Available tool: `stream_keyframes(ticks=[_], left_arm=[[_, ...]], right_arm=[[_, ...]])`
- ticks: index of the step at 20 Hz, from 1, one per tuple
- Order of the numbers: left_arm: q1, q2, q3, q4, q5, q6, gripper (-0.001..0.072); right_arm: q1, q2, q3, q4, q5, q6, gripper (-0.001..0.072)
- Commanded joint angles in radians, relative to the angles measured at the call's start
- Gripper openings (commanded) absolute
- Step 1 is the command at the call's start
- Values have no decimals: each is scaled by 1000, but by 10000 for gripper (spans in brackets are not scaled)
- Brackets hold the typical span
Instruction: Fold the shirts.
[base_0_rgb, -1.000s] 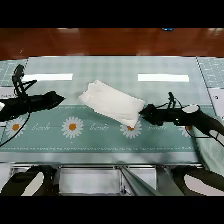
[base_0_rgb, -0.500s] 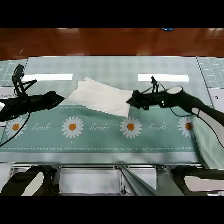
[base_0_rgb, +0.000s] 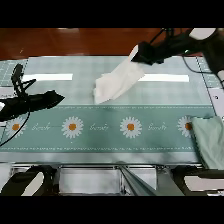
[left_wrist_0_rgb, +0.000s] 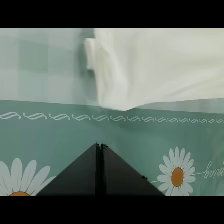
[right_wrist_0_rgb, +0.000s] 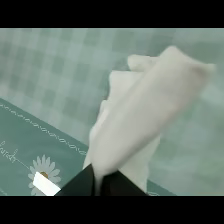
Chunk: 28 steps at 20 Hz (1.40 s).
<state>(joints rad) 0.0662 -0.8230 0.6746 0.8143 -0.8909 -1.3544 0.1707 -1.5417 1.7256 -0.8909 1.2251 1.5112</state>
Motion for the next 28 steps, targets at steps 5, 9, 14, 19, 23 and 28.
stream_keyframes(ticks=[5,9,14,19,23,28], left_arm=[[0,0,0,1,-12,0,25],[0,0,1,-6,-36,-1,25],[0,1,1,-48,-42,14,25],[0,0,1,-48,-20,60,25],[0,0,1,-48,29,62,25],[0,0,1,-48,82,87,25]], right_arm=[[-238,109,220,-107,221,94,27],[-498,196,220,-103,303,111,27],[-821,262,220,-101,402,146,27],[-1031,282,217,-232,630,214,27],[-1155,363,150,-315,633,246,27],[-1333,524,-117,-481,633,233,27]])
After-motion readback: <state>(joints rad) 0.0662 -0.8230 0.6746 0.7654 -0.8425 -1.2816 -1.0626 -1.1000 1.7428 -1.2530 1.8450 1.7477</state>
